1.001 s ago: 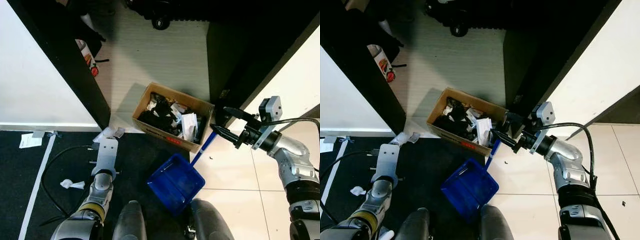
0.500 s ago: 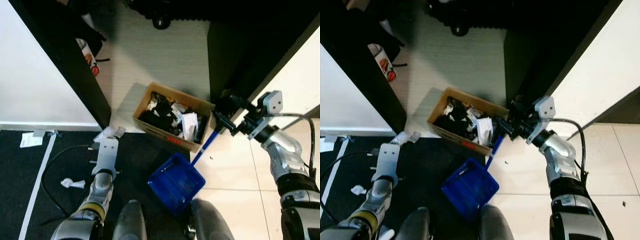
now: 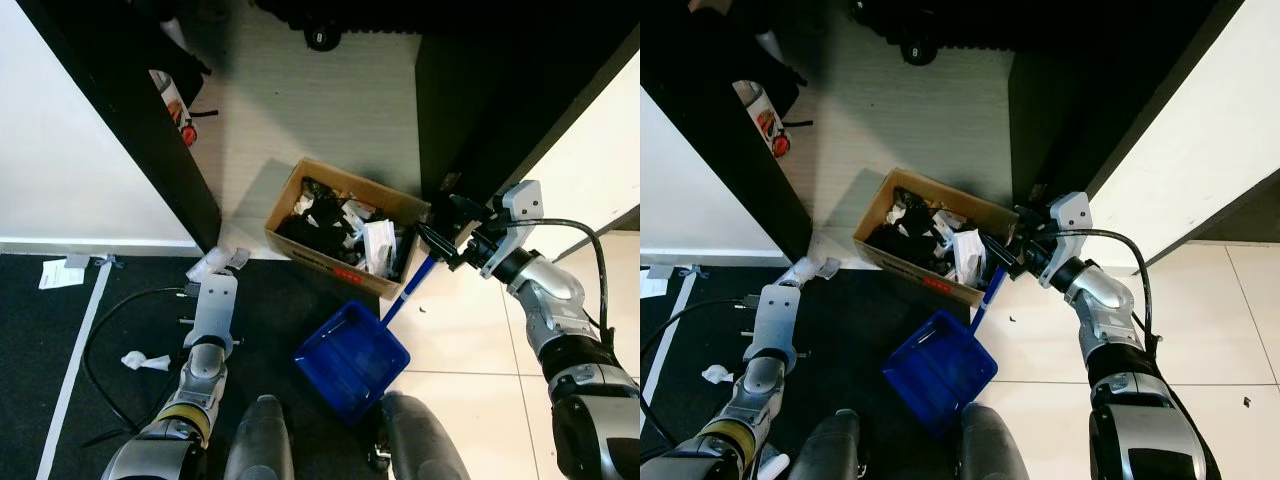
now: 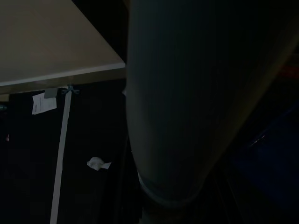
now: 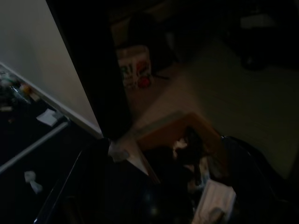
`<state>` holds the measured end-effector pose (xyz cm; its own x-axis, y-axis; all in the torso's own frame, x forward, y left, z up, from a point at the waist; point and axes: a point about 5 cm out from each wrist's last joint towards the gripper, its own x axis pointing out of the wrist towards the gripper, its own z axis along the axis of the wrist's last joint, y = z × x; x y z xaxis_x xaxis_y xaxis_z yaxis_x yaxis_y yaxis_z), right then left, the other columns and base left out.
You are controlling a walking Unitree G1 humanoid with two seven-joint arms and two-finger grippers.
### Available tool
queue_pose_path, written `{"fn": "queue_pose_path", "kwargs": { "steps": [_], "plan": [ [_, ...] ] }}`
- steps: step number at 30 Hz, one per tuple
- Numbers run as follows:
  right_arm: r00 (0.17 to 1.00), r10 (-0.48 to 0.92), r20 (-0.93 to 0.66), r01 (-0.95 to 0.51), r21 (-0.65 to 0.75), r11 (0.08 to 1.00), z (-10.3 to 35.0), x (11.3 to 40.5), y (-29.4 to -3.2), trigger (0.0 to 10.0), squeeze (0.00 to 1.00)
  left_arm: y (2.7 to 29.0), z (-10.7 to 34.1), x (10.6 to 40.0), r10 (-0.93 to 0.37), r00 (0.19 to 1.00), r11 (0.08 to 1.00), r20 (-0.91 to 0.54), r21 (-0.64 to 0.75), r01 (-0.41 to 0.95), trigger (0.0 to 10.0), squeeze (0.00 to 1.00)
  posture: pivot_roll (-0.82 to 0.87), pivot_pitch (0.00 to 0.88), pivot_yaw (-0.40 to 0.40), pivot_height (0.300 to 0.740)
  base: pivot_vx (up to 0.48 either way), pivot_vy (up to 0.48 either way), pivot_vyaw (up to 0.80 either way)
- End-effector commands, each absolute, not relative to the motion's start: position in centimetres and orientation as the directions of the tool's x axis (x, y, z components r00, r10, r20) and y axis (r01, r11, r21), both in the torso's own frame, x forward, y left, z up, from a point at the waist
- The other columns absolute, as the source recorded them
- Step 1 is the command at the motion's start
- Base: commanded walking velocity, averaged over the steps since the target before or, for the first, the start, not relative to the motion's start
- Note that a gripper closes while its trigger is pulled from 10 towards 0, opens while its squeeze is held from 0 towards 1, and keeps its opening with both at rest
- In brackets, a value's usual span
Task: Sweep floor
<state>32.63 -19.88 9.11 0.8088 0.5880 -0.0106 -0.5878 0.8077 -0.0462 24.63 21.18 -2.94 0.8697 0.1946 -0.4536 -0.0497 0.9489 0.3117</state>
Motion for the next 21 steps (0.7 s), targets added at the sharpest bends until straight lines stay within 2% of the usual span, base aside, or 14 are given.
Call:
{"fn": "queue_pose_path", "kwargs": {
  "steps": [1,14,21],
  "plan": [
    [0.816,0.577,-0.042,-0.578,-0.052,0.814,8.5,32.5,-20.1,10.0,0.0,21.7,-4.0,23.2,0.201,0.836,0.95,-0.511,0.31,-0.039,10.0,0.0,0.01,0.206,-0.065,0.74,0.0,0.0,0.0],
    [0.846,0.512,-0.15,-0.529,-0.108,0.842,7.2,32.4,-20.3,10.0,0.0,22.4,-4.0,23.1,0.216,0.83,0.944,-0.514,0.328,-0.042,10.0,0.0,0.02,0.208,-0.071,0.74,0.0,0.0,0.0],
    [0.863,0.486,-0.139,-0.5,-0.088,0.862,7.0,32.5,-20.2,10.0,0.0,22.5,-3.9,23.1,0.217,0.831,0.943,-0.513,0.331,-0.042,10.0,0.0,0.02,0.208,-0.066,0.74,0.0,0.0,0.0]
  ]
}}
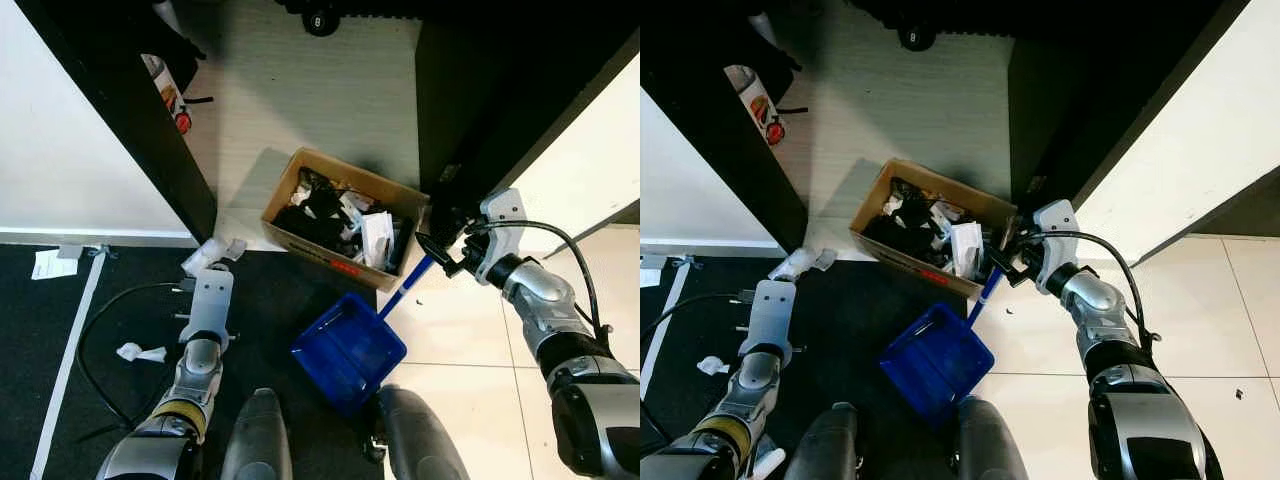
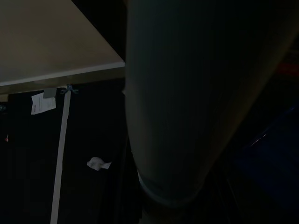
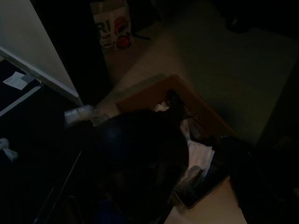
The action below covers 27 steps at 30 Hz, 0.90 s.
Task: Sweep floor
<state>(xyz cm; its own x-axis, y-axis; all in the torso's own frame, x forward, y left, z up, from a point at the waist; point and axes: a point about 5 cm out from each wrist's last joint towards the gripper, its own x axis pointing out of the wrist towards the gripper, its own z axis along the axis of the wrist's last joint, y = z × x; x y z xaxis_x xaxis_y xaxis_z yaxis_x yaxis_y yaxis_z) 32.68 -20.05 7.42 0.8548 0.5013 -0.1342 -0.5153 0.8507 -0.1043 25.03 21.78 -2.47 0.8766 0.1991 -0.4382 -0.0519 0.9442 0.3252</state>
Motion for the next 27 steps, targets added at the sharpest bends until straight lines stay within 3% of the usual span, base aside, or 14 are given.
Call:
{"fn": "queue_pose_path", "kwargs": {
  "steps": [1,22,23,24,25,27],
  "plan": [
    [0.865,0.483,-0.137,-0.496,-0.084,0.865,7.0,32.5,-20.2,10.0,0.0,22.6,-3.9,23.1,0.217,0.831,0.943,-0.513,0.331,-0.042,10.0,0.0,0.02,0.208,-0.066,0.74,0.0,0.0,0.0],
    [0.896,0.436,-0.088,-0.438,0.001,0.899,7.1,33.1,-19.1,10.0,0.0,22.5,-4.0,23.0,0.215,0.834,0.943,-0.508,0.332,-0.04,10.0,0.0,0.03,0.203,-0.058,0.74,0.0,0.0,0.0],
    [0.894,0.439,-0.088,-0.441,-0.001,0.898,7.1,33.1,-19.1,8.0,0.0,22.5,-4.0,23.0,0.215,0.834,0.942,-0.508,0.332,-0.04,10.0,0.0,0.03,0.203,-0.06,0.74,0.0,0.0,0.0],
    [0.894,0.44,-0.089,-0.442,-0.002,0.897,7.1,33.1,-19.0,4.9,0.0,22.5,-4.0,22.9,0.215,0.834,0.942,-0.508,0.332,-0.041,10.0,0.0,0.03,0.202,-0.06,0.74,0.0,0.0,0.0],
    [0.895,0.437,-0.089,-0.439,-0.002,0.899,7.1,33.1,-19.1,0.4,0.0,22.5,-4.0,22.9,0.215,0.834,0.942,-0.508,0.332,-0.041,10.0,0.0,0.03,0.202,-0.06,0.74,0.0,0.0,0.0],
    [0.897,0.433,-0.089,-0.434,-0.001,0.901,7.1,33.1,-19.1,0.4,0.0,22.5,-4.0,22.9,0.215,0.834,0.942,-0.508,0.332,-0.041,10.0,0.0,0.03,0.202,-0.06,0.74,0.0,0.0,0.0]
  ]
}}
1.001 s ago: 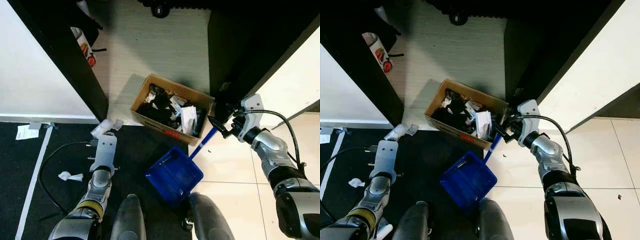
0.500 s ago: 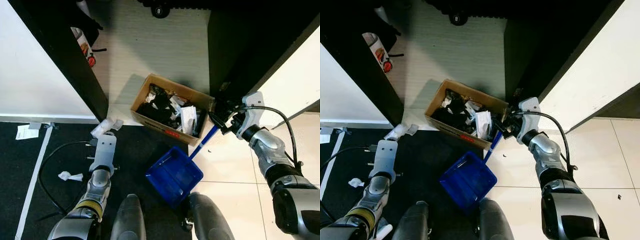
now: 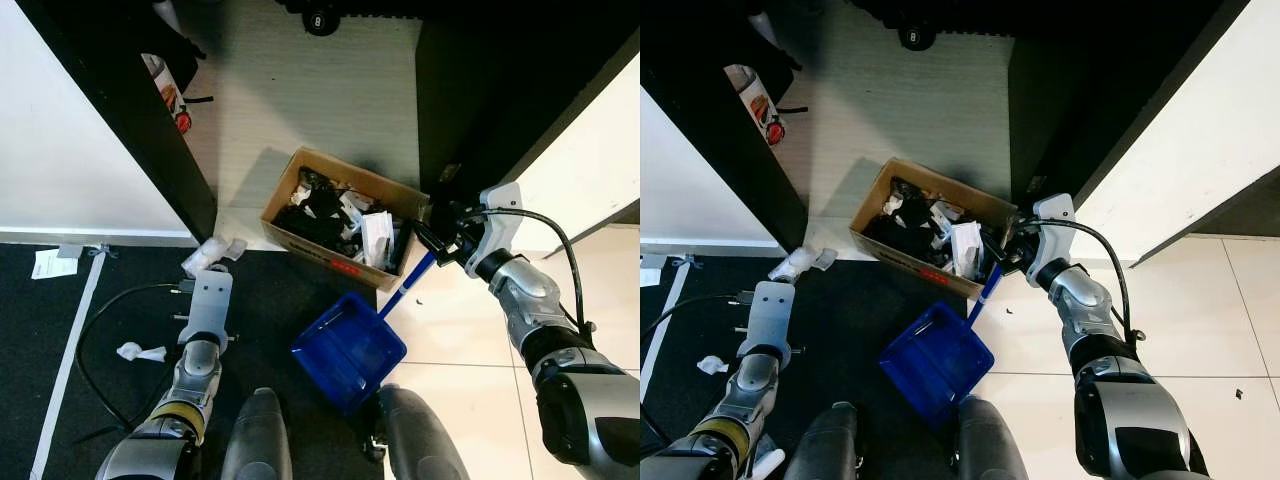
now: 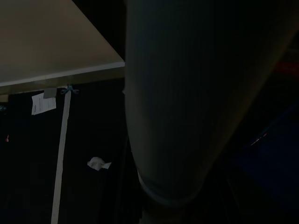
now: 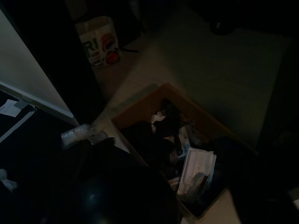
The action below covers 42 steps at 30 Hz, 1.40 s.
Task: Sweep floor
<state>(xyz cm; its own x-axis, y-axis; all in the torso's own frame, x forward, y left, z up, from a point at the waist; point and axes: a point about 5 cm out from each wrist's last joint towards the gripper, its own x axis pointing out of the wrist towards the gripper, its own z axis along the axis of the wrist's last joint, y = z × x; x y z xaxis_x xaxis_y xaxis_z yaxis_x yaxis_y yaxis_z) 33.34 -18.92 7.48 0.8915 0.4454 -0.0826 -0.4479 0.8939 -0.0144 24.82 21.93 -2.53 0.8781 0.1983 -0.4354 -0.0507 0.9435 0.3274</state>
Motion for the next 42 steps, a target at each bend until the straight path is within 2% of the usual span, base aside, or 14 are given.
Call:
{"fn": "queue_pose_path", "kwargs": {
  "steps": [1,20,32,33,34,35,42],
  "plan": [
    [0.898,0.43,-0.088,-0.432,0.001,0.902,7.1,33.1,-19.1,0.0,0.0,22.5,-4.0,22.9,0.215,0.834,0.943,-0.508,0.332,-0.041,10.0,0.0,0.03,0.202,-0.06,0.74,0.0,0.0,0.0],
    [0.902,0.407,-0.141,-0.414,-0.025,0.91,6.5,32.8,-19.6,0.0,0.0,22.4,-4.0,23.0,0.214,0.834,0.943,-0.508,0.331,-0.041,10.0,0.0,0.03,0.192,-0.066,0.74,0.0,0.0,0.0],
    [0.919,0.365,-0.15,-0.367,0.013,0.93,5.9,32.5,-19.8,0.0,0.0,22.2,-4.0,23.1,0.213,0.831,0.943,-0.513,0.331,-0.038,10.0,0.0,0.02,0.169,-0.066,0.74,0.0,0.0,0.0],
    [0.947,0.298,-0.121,-0.295,0.041,0.955,6.4,32.9,-20.5,1.4,0.0,22.3,-3.9,23.2,0.216,0.838,0.946,-0.5,0.32,-0.053,10.0,0.0,0.02,0.155,-0.062,0.74,0.0,0.0,0.0],
    [0.947,0.298,-0.121,-0.295,0.041,0.955,6.4,32.9,-20.5,1.4,0.0,22.3,-3.9,23.2,0.216,0.838,0.946,-0.5,0.32,-0.053,10.0,0.0,0.02,0.155,-0.062,0.74,0.0,0.0,0.0],
    [0.972,0.218,-0.086,-0.21,0.091,0.974,7.0,33.3,-21.4,10.0,0.0,22.7,-3.4,23.5,0.236,0.849,0.947,-0.472,0.307,-0.092,10.0,0.0,0.01,0.126,-0.047,0.74,0.0,0.0,0.0],
    [0.99,0.142,-0.012,-0.139,0.138,0.981,8.2,33.8,-22.3,10.0,0.0,23.6,-1.4,25.3,0.231,0.899,0.95,-0.373,0.287,-0.125,10.0,0.0,0.01,0.077,-0.029,0.74,0.0,0.0,0.0]
  ]
}}
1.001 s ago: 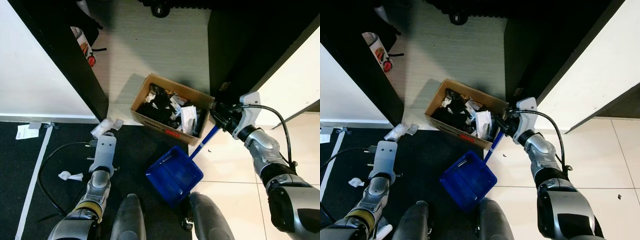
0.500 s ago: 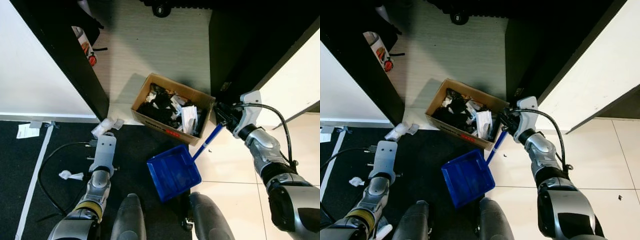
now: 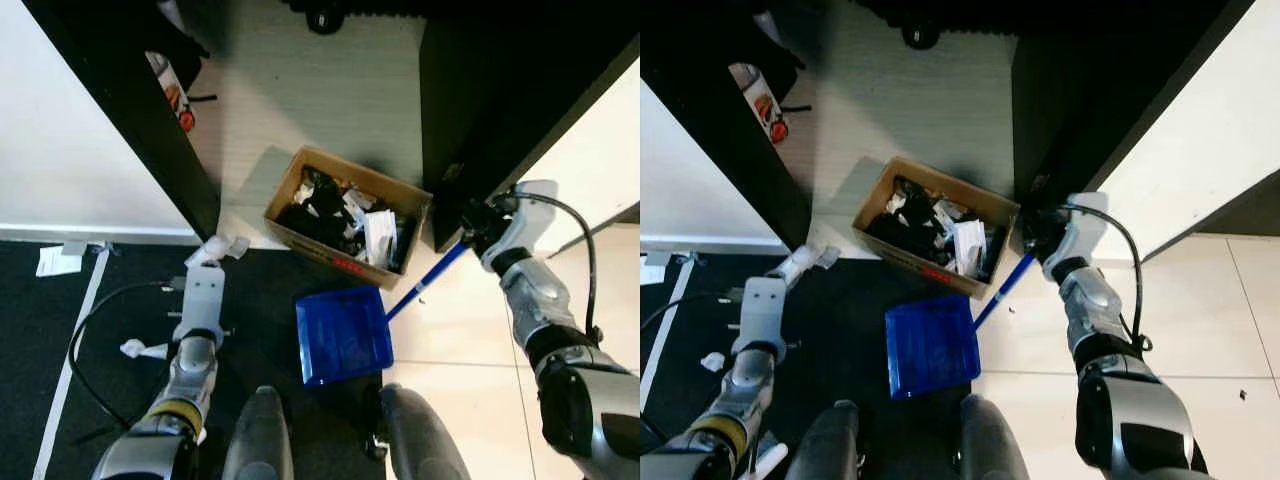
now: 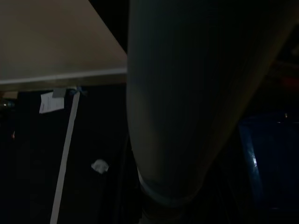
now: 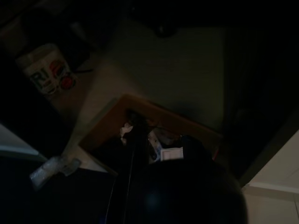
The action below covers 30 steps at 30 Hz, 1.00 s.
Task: Sweep floor
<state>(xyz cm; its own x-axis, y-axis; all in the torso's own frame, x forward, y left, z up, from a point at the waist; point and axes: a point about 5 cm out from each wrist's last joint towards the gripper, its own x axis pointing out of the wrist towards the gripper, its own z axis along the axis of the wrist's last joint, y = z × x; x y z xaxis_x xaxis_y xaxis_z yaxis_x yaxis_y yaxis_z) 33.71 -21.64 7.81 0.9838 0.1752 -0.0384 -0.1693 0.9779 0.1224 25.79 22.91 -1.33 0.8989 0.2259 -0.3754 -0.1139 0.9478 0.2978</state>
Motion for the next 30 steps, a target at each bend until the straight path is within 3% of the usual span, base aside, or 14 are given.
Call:
{"fn": "queue_pose_path", "kwargs": {
  "steps": [1,3,15,21,24,30],
  "plan": [
    [0.989,0.149,-0.008,-0.147,0.129,0.981,8.2,33.7,-22.2,10.0,0.0,23.7,-0.8,25.8,0.214,0.915,0.951,-0.341,0.286,-0.116,10.0,0.0,0.01,0.071,-0.028,0.74,0.0,0.0,0.0],
    [0.983,0.183,-0.009,-0.181,0.101,0.978,8.0,33.5,-21.7,10.0,0.0,23.8,0.8,26.9,0.175,0.952,0.953,-0.252,0.287,-0.098,10.0,0.0,0.01,0.055,-0.024,0.74,0.0,0.0,0.0],
    [0.966,0.257,-0.043,-0.253,0.083,0.964,7.3,33.5,-19.8,10.0,0.0,24.1,2.1,27.7,0.193,0.963,0.965,-0.19,0.217,-0.151,10.0,0.0,0.03,0.0,-0.033,0.74,0.0,0.0,0.0],
    [0.974,0.226,-0.005,-0.223,0.147,0.964,7.9,34.2,-18.8,10.0,0.0,25.7,4.4,28.3,0.333,0.942,0.937,-0.044,0.126,-0.325,10.0,0.0,0.05,0.0,-0.046,0.74,0.0,0.0,0.0],
    [0.988,0.153,0.011,-0.152,0.209,0.966,8.3,34.5,-19.1,10.0,0.0,25.6,5.9,29.0,0.303,0.952,0.942,0.029,0.14,-0.304,10.0,0.0,0.06,0.0,-0.047,0.74,0.0,0.0,0.0],
    [0.988,0.154,-0.013,-0.148,0.199,0.969,7.7,34.2,-19.0,10.0,0.0,24.9,6.6,29.7,0.244,0.969,0.957,0.045,0.153,-0.248,10.0,0.0,0.06,0.0,-0.044,0.74,0.0,0.0,0.0]
  ]
}}
